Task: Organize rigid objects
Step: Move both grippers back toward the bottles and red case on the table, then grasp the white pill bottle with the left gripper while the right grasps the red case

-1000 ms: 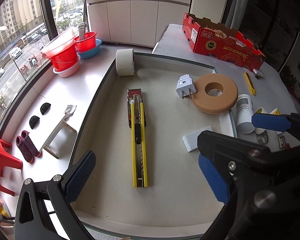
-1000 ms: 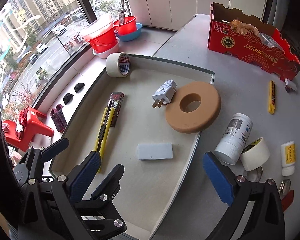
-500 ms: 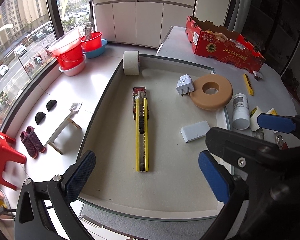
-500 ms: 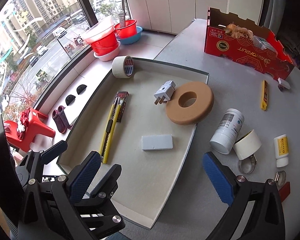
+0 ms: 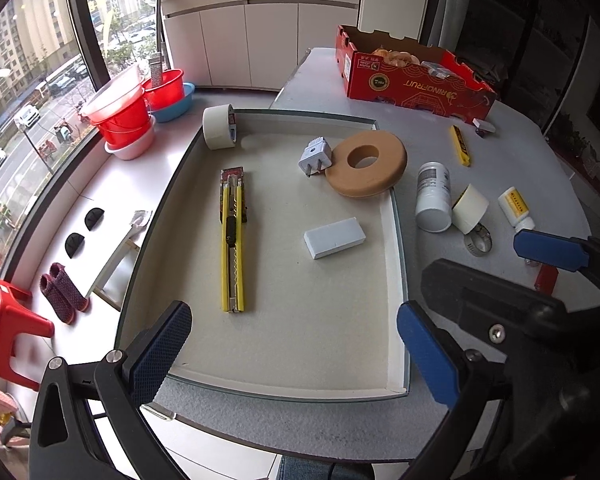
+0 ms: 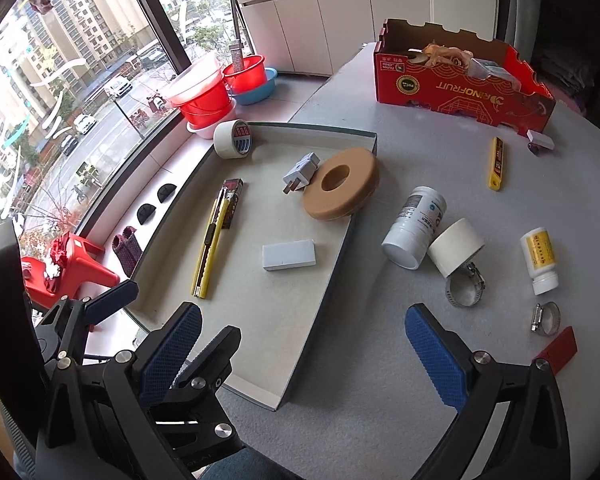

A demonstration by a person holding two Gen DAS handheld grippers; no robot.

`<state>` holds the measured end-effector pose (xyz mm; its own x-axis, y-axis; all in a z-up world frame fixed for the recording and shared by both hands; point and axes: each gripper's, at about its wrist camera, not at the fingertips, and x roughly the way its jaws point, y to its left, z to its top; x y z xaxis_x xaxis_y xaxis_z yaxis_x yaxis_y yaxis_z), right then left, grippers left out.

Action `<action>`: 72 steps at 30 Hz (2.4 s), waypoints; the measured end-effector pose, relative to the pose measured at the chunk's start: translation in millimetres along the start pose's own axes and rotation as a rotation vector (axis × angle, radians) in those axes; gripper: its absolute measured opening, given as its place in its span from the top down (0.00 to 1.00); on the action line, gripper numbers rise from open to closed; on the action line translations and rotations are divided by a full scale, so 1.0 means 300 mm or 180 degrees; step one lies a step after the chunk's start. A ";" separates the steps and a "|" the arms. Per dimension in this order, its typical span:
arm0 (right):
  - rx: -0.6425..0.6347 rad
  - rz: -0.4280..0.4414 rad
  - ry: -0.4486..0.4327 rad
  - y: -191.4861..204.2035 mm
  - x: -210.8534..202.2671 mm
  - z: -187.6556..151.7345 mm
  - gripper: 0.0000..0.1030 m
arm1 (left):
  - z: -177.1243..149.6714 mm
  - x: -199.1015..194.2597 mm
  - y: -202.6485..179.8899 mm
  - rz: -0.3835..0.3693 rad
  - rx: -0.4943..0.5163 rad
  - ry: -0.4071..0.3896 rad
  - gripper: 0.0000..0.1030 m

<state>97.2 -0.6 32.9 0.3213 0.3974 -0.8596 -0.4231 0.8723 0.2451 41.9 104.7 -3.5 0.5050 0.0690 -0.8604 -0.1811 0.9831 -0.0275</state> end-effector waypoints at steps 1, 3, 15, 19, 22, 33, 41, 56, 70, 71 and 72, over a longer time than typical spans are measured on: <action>0.0056 -0.0013 -0.0019 -0.034 -0.014 -0.015 0.00 | -0.001 -0.005 -0.030 -0.0051 0.0051 0.0004 0.00; 0.0208 -0.0055 -0.0046 -0.116 -0.043 -0.056 0.00 | 0.002 -0.011 -0.104 -0.0126 0.0186 0.0003 0.00; 0.1544 -0.0533 -0.0194 -0.700 -0.186 -0.395 0.00 | 0.063 0.083 -0.534 -0.0219 0.0831 0.0108 0.00; 0.1807 -0.0615 -0.0083 -0.812 -0.174 -0.489 0.00 | 0.147 0.159 -0.599 -0.0094 0.0858 0.0050 0.00; 0.1869 -0.0541 -0.0153 -0.840 -0.183 -0.525 0.00 | 0.200 0.252 -0.631 0.0029 0.0884 0.0134 0.00; 0.1567 -0.0643 -0.0149 -0.815 -0.169 -0.538 0.00 | 0.308 0.445 -0.646 0.0197 0.0804 0.0309 0.00; 0.1435 -0.0713 -0.0173 -0.803 -0.167 -0.541 0.00 | 0.200 0.432 -0.771 -0.0634 0.0917 0.0526 0.01; 0.0612 -0.1082 -0.0086 -0.708 -0.114 -0.546 0.00 | 0.193 0.325 -0.669 -0.0906 0.0474 0.0148 0.00; 0.0545 -0.1093 -0.0269 -0.707 -0.119 -0.559 0.00 | 0.186 0.349 -0.561 -0.0790 0.0377 0.0177 0.00; 0.0534 -0.1089 -0.0262 -0.704 -0.119 -0.558 0.00 | 0.183 0.355 -0.558 -0.0787 0.0338 0.0163 0.00; 0.0516 -0.1077 -0.0244 -0.707 -0.115 -0.549 0.00 | 0.183 0.359 -0.555 -0.0796 0.0297 0.0165 0.00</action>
<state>36.3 -246.2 -63.1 0.4848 0.0938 -0.8696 -0.1446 0.9892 0.0261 172.8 -42.2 -63.6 0.4798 -0.1844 -0.8578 0.0237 0.9800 -0.1974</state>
